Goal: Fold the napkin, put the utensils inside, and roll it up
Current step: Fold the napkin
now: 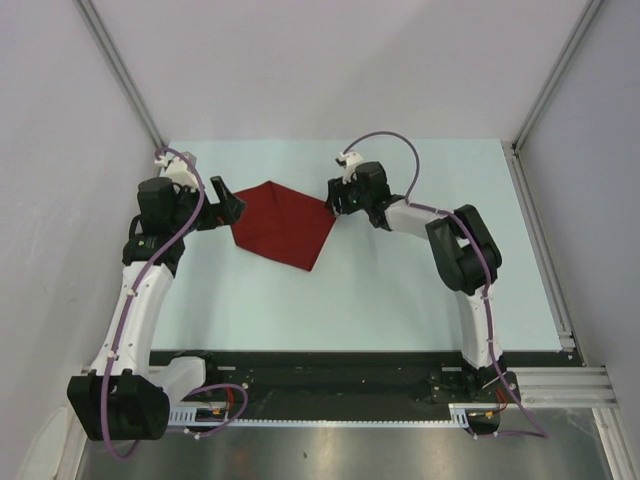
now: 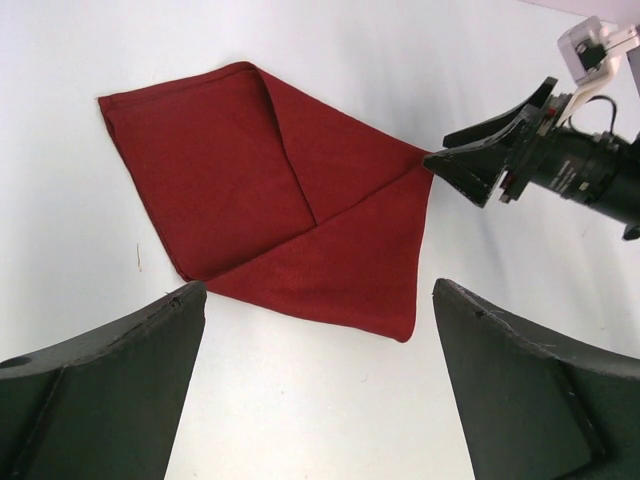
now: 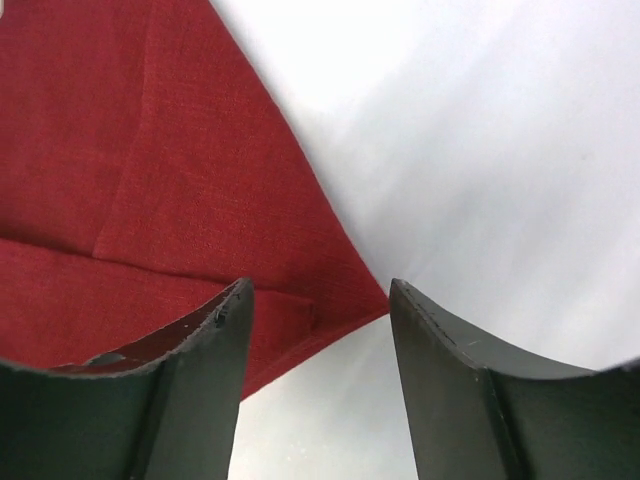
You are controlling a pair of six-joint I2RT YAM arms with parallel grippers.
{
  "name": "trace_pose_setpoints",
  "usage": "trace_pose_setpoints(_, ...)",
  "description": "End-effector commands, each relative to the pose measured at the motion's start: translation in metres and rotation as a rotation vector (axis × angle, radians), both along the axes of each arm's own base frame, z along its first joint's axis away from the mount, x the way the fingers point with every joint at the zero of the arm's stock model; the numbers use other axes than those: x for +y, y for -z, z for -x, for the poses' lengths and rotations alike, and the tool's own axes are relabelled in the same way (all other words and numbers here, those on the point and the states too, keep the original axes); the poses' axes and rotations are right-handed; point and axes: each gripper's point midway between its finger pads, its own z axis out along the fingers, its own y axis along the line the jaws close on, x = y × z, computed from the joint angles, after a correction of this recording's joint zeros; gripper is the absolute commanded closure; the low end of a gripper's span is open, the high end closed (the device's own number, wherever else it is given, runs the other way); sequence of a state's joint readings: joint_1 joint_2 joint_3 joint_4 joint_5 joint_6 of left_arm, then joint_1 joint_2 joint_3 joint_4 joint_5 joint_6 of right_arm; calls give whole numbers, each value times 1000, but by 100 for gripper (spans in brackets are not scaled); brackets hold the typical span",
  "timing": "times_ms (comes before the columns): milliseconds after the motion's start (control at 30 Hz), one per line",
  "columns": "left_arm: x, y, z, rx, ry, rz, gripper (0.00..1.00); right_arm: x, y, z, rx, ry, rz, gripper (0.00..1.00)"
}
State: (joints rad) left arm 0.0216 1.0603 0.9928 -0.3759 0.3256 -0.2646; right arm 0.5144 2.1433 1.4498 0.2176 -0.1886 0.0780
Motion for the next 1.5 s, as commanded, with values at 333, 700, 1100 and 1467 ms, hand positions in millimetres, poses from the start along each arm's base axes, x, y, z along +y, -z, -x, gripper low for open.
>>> trace_pose_setpoints(333,-2,-9,-4,-34,9,12,0,-11,-5,-8,218,-262,-285,33)
trace_pose_setpoints(700,-4,-9,-4,-32,17,21,0,-1,10,-2,294,-307,-362,31)
trace_pose_setpoints(1100,-5,-9,-3,-34,21,24,1,-11,1,-8,272,-264,-425,28)
trace_pose_setpoints(1467,-6,-10,-3,-35,24,28,0,-20,-52,1,-15,-91,-189,30)
